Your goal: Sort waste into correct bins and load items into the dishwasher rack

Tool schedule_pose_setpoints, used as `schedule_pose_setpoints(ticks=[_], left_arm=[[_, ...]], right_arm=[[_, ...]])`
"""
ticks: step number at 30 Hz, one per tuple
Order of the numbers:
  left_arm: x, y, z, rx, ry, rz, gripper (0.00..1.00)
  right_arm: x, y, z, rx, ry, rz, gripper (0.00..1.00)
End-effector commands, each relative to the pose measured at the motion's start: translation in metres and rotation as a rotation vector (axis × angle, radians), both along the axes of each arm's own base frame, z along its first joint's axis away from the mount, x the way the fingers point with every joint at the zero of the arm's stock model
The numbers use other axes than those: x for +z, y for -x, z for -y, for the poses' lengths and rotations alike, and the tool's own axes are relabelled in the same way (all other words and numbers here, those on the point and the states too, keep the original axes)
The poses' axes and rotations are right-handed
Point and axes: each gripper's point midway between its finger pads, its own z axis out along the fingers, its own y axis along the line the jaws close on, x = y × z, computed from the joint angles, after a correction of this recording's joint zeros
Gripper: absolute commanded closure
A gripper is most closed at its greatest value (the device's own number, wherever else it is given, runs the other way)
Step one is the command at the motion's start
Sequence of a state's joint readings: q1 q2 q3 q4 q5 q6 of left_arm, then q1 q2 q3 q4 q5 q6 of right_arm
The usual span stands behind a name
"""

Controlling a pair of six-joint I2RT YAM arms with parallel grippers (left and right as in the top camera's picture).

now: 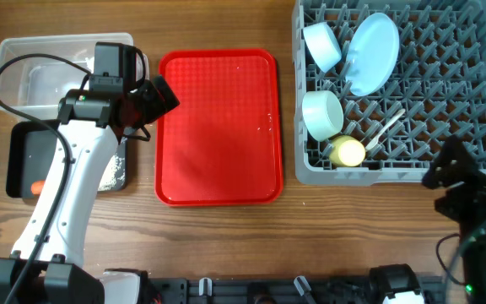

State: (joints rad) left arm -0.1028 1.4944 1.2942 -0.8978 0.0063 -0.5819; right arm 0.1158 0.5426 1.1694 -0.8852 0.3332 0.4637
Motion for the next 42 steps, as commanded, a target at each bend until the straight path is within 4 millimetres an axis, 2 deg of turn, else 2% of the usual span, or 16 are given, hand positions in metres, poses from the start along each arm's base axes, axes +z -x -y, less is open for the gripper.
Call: schedule_pose_setpoints(ticks=[1,2,6,9,14,18,34,38,42], left_arm=[[0.000,-0.001,0.002,0.004,0.008,-0.001,0.00],[0.000,-0.001,0.002,0.005,0.008,-0.001,0.00],[0.000,-0.001,0.002,0.005,0.008,-0.001,0.00],[0.000,-0.001,0.002,0.005,0.008,-0.001,0.00],[0.000,-0.001,0.002,0.004,0.008,-0.001,0.00],[0.000,-0.001,0.002,0.005,0.008,-0.001,0.00],[0.000,-0.001,0.002,0.004,0.009,-0.004,0.00],[0.034,0.010,-0.013,0.033,-0.057,0.098,0.00],[0.090,0.024,-0.018,0.054,-0.053,0.342,0.00]], right_arm=[[-0.033,-0.019,-0.017,0.163,0.299,-0.002,0.00],[-0.053,-0.029,-0.019,0.165,0.303,0.035,0.00],[-0.098,-0.053,-0.039,0.250,0.297,0.226,0.00],[-0.133,-0.054,-0.048,0.288,0.297,0.315,0.00],[-0.164,-0.051,-0.048,0.281,0.300,0.355,0.00],[-0.200,-0.055,-0.055,0.340,0.288,0.251,0.00],[-0.205,-0.055,-0.055,0.342,0.287,0.232,0.00],[-0.205,-0.055,-0.055,0.342,0.287,0.232,0.00],[-0.205,-0.055,-0.055,0.342,0.287,0.232,0.00]])
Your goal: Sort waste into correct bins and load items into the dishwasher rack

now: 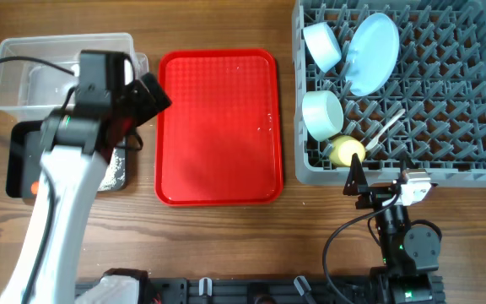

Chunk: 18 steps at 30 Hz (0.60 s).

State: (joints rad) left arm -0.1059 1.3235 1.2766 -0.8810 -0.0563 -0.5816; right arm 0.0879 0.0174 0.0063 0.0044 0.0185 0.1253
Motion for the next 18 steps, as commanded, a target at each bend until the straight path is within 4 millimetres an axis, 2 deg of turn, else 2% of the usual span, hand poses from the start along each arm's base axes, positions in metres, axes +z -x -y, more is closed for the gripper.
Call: schedule_pose_setpoints(ticks=[1,4,6,11,18], left_arm=[[0.051,0.013,-0.008,0.031,-0.013,0.265,0.00],[0.070,0.024,-0.012,0.045,0.009,0.475,0.00],[0.069,0.037,-0.019,0.063,0.017,0.573,0.00],[0.044,0.076,-0.039,0.127,0.016,0.754,0.00],[0.011,0.101,-0.046,0.151,0.021,0.925,0.00]], right_arm=[[0.003,0.001,-0.002,0.016,0.017,0.016,0.00],[0.003,0.001,-0.002,0.016,0.016,0.016,0.00],[0.003,0.001,-0.002,0.016,0.017,0.016,0.00],[0.003,0.001,-0.002,0.016,0.017,0.016,0.00],[0.003,0.001,-0.002,0.016,0.017,0.016,0.00]])
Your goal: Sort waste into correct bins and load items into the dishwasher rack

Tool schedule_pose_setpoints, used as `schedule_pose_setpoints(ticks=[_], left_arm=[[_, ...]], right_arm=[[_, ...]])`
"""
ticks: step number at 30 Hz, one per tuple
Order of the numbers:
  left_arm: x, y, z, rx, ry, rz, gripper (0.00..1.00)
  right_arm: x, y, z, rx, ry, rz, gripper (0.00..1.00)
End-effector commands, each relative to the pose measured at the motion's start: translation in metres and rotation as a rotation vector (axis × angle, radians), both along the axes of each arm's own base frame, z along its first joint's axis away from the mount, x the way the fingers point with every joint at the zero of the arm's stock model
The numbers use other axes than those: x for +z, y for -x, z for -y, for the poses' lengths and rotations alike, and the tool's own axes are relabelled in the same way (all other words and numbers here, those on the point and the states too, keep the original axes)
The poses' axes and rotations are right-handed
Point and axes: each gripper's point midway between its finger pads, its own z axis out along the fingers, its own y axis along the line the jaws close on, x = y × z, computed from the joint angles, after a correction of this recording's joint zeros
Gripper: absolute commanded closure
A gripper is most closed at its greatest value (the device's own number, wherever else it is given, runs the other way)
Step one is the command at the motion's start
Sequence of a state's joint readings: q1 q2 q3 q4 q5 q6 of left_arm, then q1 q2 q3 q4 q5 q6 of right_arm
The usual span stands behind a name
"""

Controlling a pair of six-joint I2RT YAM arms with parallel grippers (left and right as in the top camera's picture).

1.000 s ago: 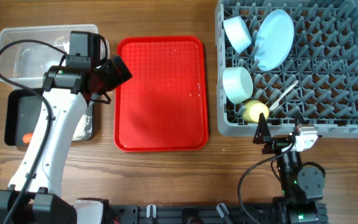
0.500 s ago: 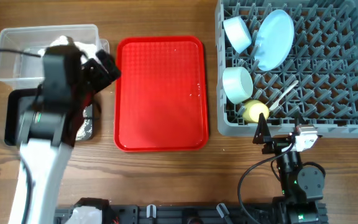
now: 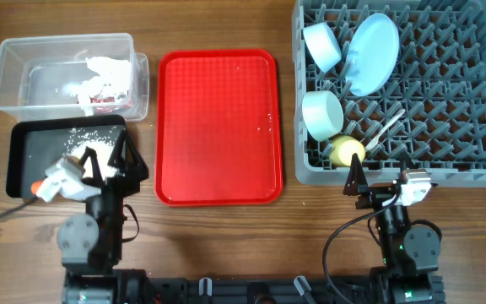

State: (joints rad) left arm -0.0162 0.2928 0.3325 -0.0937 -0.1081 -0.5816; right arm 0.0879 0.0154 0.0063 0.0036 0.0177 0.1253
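Observation:
The red tray [image 3: 218,127] lies bare in the middle of the table. Behind my left arm a clear bin [image 3: 11,80] holds white crumpled waste [image 3: 99,76]. In front of it a black bin [image 3: 24,152] holds white crumbs and a small orange scrap [image 3: 37,186]. The grey dishwasher rack [image 3: 445,93] holds two white bowls [image 3: 321,44], a blue plate [image 3: 372,52], a yellow cup [image 3: 347,152] and a white utensil [image 3: 385,128]. My left gripper [image 3: 110,163] rests open at the black bin's front right corner. My right gripper [image 3: 376,176] stands open just before the rack's front edge.
Both arms sit folded at the table's front edge, the left base [image 3: 87,241] and the right base [image 3: 407,245]. Bare wood shows between the tray and the front edge.
My left arm, which reached over the clear and black bins, is now folded back at the front edge, gripper open. White waste now shows in the clear bin. The right arm is unchanged.
First my left arm stretched over the bins while my right arm was low at the table's right front corner. Then the right arm stood folded before the rack, the left still over the bins. Now both arms are folded at the front and the red tray is bare.

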Motion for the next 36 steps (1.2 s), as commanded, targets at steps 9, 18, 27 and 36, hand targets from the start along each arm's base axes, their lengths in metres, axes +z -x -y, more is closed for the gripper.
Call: schedule_pose_setpoints(ticks=[9,18,27,36], left_arm=[[-0.030,0.015,-0.005,0.026,0.004,0.151,0.00],[-0.043,0.011,-0.009,0.045,0.005,0.171,0.00],[-0.086,0.009,-0.001,-0.002,-0.008,-0.008,0.00],[-0.086,0.009,-0.001,-0.001,-0.008,-0.008,0.00]], right_arm=[[0.003,0.001,-0.002,0.016,0.017,0.015,0.00],[0.003,0.001,-0.002,0.016,0.016,0.015,0.00],[0.003,0.001,-0.002,0.016,0.016,0.015,0.00],[0.003,0.001,-0.002,0.016,0.017,0.015,0.00]])
